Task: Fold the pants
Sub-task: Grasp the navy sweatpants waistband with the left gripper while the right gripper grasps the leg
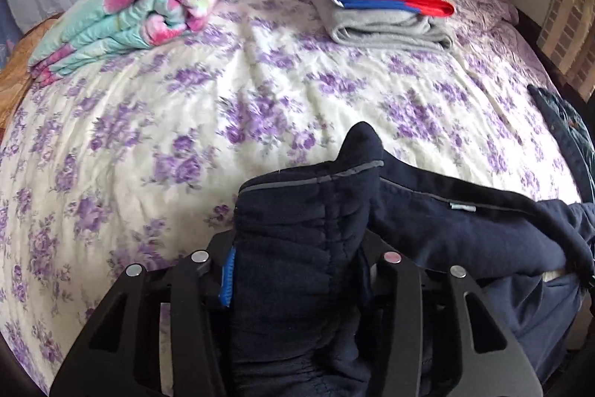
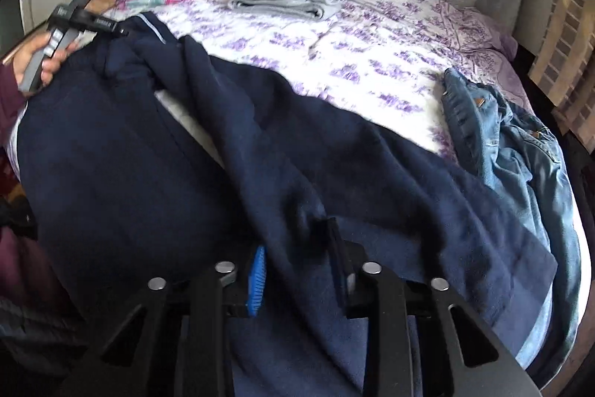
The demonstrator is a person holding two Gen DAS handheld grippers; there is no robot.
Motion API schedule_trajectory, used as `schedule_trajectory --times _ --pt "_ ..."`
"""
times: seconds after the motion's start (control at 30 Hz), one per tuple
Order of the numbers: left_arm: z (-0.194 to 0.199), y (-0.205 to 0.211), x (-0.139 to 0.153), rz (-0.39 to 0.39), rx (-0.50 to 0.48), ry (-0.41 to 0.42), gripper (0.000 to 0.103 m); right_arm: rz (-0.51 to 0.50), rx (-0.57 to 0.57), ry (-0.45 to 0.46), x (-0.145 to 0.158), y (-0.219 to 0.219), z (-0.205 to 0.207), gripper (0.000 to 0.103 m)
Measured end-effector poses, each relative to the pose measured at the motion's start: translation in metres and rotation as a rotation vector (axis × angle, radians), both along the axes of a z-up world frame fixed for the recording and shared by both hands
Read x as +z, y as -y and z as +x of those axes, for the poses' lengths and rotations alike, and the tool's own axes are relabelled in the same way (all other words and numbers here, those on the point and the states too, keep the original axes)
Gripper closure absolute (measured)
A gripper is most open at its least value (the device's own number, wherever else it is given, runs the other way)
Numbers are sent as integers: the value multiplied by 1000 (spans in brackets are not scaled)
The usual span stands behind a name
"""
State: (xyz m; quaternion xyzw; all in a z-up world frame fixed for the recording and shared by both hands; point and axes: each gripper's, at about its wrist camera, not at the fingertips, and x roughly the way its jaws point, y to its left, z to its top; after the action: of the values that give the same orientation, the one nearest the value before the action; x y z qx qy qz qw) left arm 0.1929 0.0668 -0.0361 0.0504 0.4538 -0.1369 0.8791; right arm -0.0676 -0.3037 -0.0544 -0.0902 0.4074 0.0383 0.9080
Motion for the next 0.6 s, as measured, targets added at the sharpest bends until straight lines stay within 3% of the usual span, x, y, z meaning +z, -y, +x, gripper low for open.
schedule_trajectory --times 0.03,0.17,0.27,0.4,0.5,0.53,0.6 --pt "-7 -6 9 -15 16 34 58 -26 -10 43 12 0 -1 97" --pt "-33 -42 47 -146 100 123 58 12 4 164 70 11 10 97" --pt "-52 -65 71 -187 150 174 58 33 40 222 113 16 39 97" --pt "-61 -95 97 -232 220 193 58 89 78 188 155 17 126 97" --pt "-48 -103 105 -190 271 201 58 101 66 105 159 12 218 97" --pt "-38 -105 102 -178 291 187 57 92 47 58 153 11 252 94" --pt "-9 -107 84 -121 334 122 57 -6 -74 -7 127 16 320 53"
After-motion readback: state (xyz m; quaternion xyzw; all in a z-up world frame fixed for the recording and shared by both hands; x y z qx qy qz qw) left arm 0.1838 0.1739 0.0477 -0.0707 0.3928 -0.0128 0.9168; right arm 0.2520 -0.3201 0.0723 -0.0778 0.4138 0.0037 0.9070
